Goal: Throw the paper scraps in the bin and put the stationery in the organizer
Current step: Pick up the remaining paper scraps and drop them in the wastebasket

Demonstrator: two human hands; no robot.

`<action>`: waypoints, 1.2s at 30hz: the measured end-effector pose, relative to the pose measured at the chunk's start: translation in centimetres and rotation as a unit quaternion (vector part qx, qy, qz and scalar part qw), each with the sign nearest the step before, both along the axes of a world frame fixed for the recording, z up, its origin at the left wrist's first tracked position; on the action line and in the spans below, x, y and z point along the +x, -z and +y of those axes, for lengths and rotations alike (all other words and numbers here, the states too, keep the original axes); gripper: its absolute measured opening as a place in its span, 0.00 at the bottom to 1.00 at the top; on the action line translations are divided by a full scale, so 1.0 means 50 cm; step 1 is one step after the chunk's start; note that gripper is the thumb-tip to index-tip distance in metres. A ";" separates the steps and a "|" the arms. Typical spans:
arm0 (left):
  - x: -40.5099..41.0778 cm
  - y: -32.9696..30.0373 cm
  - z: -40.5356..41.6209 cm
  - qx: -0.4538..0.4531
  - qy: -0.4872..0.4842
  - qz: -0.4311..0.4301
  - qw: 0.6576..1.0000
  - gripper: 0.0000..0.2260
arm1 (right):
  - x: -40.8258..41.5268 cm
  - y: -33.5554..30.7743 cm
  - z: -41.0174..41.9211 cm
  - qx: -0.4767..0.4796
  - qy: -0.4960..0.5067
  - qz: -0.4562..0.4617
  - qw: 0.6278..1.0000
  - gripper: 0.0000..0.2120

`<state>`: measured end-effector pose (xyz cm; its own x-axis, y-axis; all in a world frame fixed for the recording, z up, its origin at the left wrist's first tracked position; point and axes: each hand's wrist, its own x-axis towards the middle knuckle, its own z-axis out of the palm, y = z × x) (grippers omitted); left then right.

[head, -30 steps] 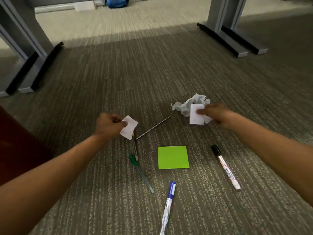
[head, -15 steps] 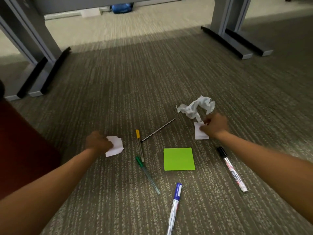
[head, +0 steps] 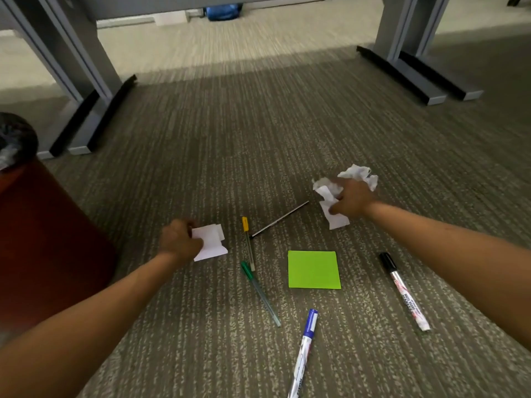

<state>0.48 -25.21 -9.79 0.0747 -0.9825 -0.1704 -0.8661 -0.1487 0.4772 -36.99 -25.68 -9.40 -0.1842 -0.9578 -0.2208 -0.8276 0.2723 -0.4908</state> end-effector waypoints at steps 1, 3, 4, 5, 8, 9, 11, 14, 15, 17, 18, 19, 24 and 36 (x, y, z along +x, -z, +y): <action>-0.004 -0.007 0.004 -0.002 0.005 0.004 1.000 0.17 | 0.002 0.006 -0.002 0.003 -0.022 0.045 0.999 0.27; -0.014 -0.022 0.011 -0.009 0.012 0.014 1.000 0.18 | 0.003 0.017 0.008 -0.056 -0.045 0.092 0.993 0.10; -0.014 -0.031 0.014 -0.011 0.009 0.017 1.000 0.19 | 0.007 0.022 0.015 -0.093 -0.044 0.104 0.989 0.07; -0.012 -0.042 0.016 -0.012 0.005 0.021 1.000 0.19 | 0.010 0.025 0.022 -0.125 -0.040 0.114 0.985 0.07; 0.003 -0.083 0.020 -0.044 -0.021 0.050 0.998 0.17 | 0.021 0.011 0.043 -0.196 -0.030 0.090 0.976 0.06; 0.010 -0.101 0.023 -0.057 -0.021 0.063 0.996 0.15 | 0.027 -0.003 0.047 -0.214 -0.030 0.075 0.973 0.04; 0.026 -0.136 0.031 -0.079 -0.018 0.092 0.993 0.12 | 0.045 -0.039 0.046 -0.254 -0.033 0.054 0.965 0.04; 0.046 -0.194 0.052 -0.115 -0.008 0.099 0.988 0.09 | 0.096 -0.105 0.038 -0.289 -0.032 -0.007 0.957 0.11; 0.052 -0.214 0.061 -0.132 -0.002 0.097 0.987 0.08 | 0.120 -0.130 0.035 -0.295 -0.037 -0.035 0.954 0.12; 0.066 -0.260 0.086 -0.166 0.008 0.096 0.981 0.06 | 0.178 -0.181 0.026 -0.309 -0.067 -0.072 0.946 0.14; 0.075 -0.285 0.099 -0.184 0.009 0.100 0.978 0.05 | 0.210 -0.207 0.023 -0.320 -0.089 -0.082 0.940 0.14; 0.088 -0.314 0.112 -0.208 0.005 0.106 0.972 0.05 | 0.245 -0.234 0.021 -0.334 -0.111 -0.093 0.931 0.14; 0.228 -0.492 0.178 -0.395 -0.070 0.017 0.916 0.07 | 0.439 -0.356 0.024 -0.380 -0.196 -0.157 0.890 0.16; 0.498 -0.520 0.213 -0.301 -0.323 0.021 0.897 0.09 | 0.877 -0.517 0.032 -0.310 -0.301 -0.242 0.869 0.15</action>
